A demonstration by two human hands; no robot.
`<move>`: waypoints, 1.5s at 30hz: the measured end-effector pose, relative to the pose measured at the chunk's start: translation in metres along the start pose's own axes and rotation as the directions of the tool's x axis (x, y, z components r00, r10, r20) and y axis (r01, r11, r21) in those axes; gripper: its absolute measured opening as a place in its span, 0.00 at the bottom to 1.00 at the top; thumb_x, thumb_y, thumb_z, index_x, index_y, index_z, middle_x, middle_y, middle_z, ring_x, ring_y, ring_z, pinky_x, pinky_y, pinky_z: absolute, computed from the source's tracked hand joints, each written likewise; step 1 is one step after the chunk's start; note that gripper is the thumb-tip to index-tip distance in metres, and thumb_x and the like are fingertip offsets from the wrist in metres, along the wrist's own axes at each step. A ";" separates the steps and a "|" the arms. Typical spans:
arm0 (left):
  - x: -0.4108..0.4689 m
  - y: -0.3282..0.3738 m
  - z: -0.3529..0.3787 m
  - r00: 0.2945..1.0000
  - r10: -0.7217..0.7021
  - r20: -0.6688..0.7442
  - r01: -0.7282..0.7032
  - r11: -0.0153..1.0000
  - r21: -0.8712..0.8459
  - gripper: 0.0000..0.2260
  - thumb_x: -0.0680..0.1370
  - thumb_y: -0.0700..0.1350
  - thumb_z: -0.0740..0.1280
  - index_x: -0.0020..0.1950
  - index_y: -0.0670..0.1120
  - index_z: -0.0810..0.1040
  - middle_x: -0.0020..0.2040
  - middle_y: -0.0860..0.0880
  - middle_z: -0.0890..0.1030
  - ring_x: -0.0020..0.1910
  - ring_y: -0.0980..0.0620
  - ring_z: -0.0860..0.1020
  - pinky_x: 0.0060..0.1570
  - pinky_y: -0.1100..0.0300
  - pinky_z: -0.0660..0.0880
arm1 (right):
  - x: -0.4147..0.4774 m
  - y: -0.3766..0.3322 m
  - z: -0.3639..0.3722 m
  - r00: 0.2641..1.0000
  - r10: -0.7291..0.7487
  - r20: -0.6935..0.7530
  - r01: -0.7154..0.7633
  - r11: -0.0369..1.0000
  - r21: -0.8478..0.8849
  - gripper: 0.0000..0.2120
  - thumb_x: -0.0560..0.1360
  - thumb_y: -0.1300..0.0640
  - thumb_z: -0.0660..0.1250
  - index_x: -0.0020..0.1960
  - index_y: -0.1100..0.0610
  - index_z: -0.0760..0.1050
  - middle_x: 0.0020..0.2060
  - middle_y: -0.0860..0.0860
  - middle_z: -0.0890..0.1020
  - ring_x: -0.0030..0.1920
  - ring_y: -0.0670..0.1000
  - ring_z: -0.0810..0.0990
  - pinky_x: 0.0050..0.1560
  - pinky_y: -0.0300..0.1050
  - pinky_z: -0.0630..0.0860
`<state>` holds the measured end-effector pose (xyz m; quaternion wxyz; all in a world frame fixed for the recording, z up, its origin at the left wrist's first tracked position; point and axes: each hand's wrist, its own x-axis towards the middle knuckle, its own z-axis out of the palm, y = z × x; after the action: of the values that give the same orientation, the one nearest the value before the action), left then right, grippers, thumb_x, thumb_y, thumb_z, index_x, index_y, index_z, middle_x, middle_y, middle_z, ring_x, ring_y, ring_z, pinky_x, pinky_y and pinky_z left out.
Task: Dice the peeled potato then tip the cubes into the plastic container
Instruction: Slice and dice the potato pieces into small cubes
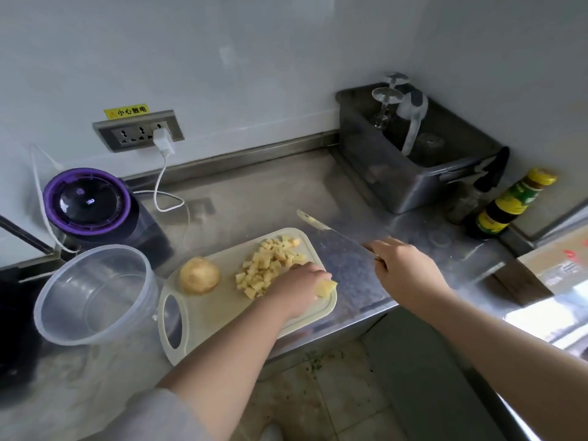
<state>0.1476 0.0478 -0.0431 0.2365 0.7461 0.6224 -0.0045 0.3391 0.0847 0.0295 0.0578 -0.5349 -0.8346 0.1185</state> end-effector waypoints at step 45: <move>-0.146 -0.102 0.024 0.945 -0.317 -0.084 0.313 0.948 -0.062 0.22 0.75 0.58 0.67 0.65 0.53 0.70 0.63 0.56 0.67 0.58 0.54 0.73 0.64 0.50 0.69 | 0.001 -0.098 0.050 0.948 -0.262 0.181 0.244 0.963 0.117 0.19 0.82 0.61 0.55 0.69 0.49 0.73 0.48 0.43 0.75 0.36 0.45 0.72 0.30 0.31 0.63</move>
<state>0.0267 -0.0842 -0.0559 0.2213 0.6306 0.7438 0.0071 0.2412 0.0401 0.0072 0.0155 -0.4058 -0.8915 0.2007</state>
